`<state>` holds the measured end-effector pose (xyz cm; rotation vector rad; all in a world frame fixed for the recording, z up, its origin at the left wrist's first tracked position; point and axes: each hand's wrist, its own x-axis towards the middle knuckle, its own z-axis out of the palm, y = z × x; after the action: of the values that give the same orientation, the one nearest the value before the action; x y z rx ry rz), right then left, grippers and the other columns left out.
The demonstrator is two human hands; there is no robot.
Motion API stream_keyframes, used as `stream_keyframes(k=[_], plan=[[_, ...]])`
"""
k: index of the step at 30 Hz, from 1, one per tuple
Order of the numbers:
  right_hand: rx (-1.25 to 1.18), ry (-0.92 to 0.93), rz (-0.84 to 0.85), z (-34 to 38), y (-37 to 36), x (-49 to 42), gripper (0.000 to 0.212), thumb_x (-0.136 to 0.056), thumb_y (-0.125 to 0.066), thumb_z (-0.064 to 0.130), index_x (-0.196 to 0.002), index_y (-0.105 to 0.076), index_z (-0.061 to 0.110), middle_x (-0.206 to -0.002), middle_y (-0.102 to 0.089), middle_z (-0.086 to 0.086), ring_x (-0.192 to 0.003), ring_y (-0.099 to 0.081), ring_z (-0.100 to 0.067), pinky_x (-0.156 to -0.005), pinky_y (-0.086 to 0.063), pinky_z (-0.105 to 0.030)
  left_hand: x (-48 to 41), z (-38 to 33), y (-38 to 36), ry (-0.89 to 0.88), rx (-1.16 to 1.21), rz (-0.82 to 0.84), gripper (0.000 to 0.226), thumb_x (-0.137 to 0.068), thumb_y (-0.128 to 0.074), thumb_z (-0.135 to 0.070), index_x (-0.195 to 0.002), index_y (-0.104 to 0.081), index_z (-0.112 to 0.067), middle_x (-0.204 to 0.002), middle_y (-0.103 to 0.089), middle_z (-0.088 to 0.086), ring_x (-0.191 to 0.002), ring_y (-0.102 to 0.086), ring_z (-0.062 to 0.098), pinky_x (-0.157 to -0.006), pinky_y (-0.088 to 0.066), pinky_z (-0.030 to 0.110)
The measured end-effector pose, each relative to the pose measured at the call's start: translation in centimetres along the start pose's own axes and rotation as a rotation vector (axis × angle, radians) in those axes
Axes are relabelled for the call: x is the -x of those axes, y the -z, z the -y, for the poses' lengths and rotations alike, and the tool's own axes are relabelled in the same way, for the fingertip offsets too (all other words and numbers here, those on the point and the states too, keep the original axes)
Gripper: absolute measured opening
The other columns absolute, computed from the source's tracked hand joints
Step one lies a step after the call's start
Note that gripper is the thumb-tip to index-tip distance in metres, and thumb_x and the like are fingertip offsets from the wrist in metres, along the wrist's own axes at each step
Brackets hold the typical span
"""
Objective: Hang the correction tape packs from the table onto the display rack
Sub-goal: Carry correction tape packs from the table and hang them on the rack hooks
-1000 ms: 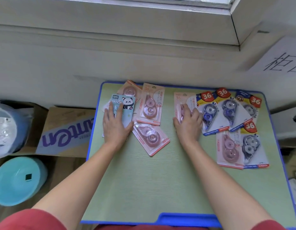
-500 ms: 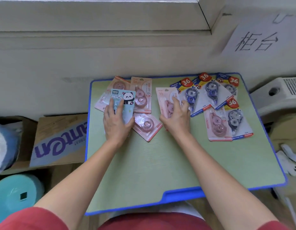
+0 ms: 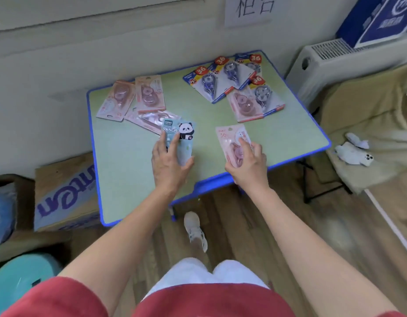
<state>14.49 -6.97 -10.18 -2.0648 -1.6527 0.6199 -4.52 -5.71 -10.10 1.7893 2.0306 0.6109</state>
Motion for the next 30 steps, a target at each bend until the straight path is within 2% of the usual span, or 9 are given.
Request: stream_keyframes(k=[5, 10, 13, 15, 17, 22, 26, 28, 30], plan=[[-0.036, -0.052, -0.05, -4.5, 2.5, 9.2, 0.072, -0.078, -0.069, 0.025, -0.143, -0.038, 0.016, -0.137, -0.035, -0.016, -0.113, -0.041, -0.039, -0.099, -0.033, -0.039, 8.7, -2.0, -1.5, -0.072, -0.018, 0.077, 0.071, -0.086, -0.065, -0.038, -0.148, -0.032, -0.024, -0.159, -0.014, 0.006, -0.142, -0.019, 0.028, -0.114, -0.018, 0.038], [-0.085, -0.179, -0.132, -8.0, 4.6, 17.8, 0.07, -0.08, -0.067, 0.028, -0.143, -0.037, 0.019, -0.139, -0.033, -0.01, -0.114, -0.039, -0.035, -0.09, -0.037, -0.033, 15.0, -4.8, -2.4, -0.224, -0.028, 0.174, 0.072, -0.086, -0.064, -0.04, -0.148, -0.031, -0.026, -0.159, -0.013, 0.004, -0.142, -0.017, 0.027, -0.116, -0.017, 0.041], [-0.115, -0.294, -0.227, -10.1, 5.7, 22.7, 0.068, -0.08, -0.068, 0.027, -0.141, -0.04, 0.02, -0.138, -0.035, -0.008, -0.115, -0.039, -0.033, -0.084, -0.033, -0.027, 17.3, -6.6, -3.0, -0.335, -0.047, 0.231, 0.072, -0.087, -0.064, -0.042, -0.148, -0.03, -0.026, -0.159, -0.012, 0.004, -0.143, -0.017, 0.028, -0.116, -0.016, 0.04], [-0.144, -0.387, -0.301, -11.3, 6.3, 26.5, 0.067, -0.079, -0.069, 0.025, -0.14, -0.042, 0.019, -0.136, -0.037, -0.008, -0.114, -0.041, -0.033, -0.085, -0.033, -0.027, 19.3, -7.9, -3.7, -0.434, -0.052, 0.282, 0.072, -0.086, -0.064, -0.042, -0.148, -0.031, -0.025, -0.159, -0.013, 0.005, -0.142, -0.018, 0.029, -0.115, -0.017, 0.04], [-0.169, -0.427, -0.33, -11.9, 6.6, 28.7, 0.066, -0.078, -0.069, 0.023, -0.139, -0.043, 0.018, -0.136, -0.038, -0.008, -0.114, -0.042, -0.032, -0.088, -0.035, -0.028, 20.5, -8.3, -4.1, -0.462, -0.045, 0.298, 0.072, -0.086, -0.065, -0.041, -0.148, -0.032, -0.024, -0.159, -0.015, 0.006, -0.142, -0.018, 0.029, -0.114, -0.019, 0.041], [-0.264, -0.64, -0.494, -13.8, 7.3, 38.9, 0.066, -0.08, -0.067, 0.018, -0.141, -0.042, 0.023, -0.139, -0.036, -0.004, -0.118, -0.038, -0.026, -0.085, -0.028, -0.019, 27.7, -10.4, -5.9, -0.669, -0.022, 0.47, 0.07, -0.084, -0.067, -0.035, -0.146, -0.037, -0.021, -0.157, -0.019, 0.01, -0.139, -0.024, 0.032, -0.112, -0.023, 0.042], [-0.298, -0.76, -0.615, -15.8, 7.8, 45.9, 0.064, -0.08, -0.067, 0.019, -0.14, -0.044, 0.023, -0.138, -0.037, -0.002, -0.119, -0.04, -0.024, -0.088, -0.035, -0.02, 33.8, -13.0, -7.7, -0.825, -0.024, 0.562, 0.07, -0.085, -0.067, -0.034, -0.146, -0.036, -0.021, -0.157, -0.019, 0.01, -0.14, -0.023, 0.031, -0.111, -0.021, 0.039], [-0.311, -0.811, -0.682, -17.3, 8.2, 49.3, 0.065, -0.08, -0.068, 0.019, -0.14, -0.043, 0.023, -0.137, -0.037, -0.002, -0.118, -0.041, -0.021, -0.081, -0.03, -0.014, 37.1, -14.6, -8.7, -0.884, -0.032, 0.606, 0.07, -0.085, -0.067, -0.034, -0.146, -0.036, -0.022, -0.157, -0.019, 0.01, -0.14, -0.023, 0.03, -0.111, -0.021, 0.037], [-0.315, -0.863, -0.734, -19.2, 8.8, 52.6, 0.065, -0.08, -0.068, 0.021, -0.14, -0.043, 0.024, -0.137, -0.038, -0.001, -0.12, -0.04, -0.02, -0.082, -0.029, -0.015, 40.5, -16.3, -9.9, -0.946, -0.03, 0.647, 0.069, -0.086, -0.067, -0.033, -0.147, -0.036, -0.023, -0.157, -0.019, 0.009, -0.14, -0.023, 0.03, -0.111, -0.021, 0.037]])
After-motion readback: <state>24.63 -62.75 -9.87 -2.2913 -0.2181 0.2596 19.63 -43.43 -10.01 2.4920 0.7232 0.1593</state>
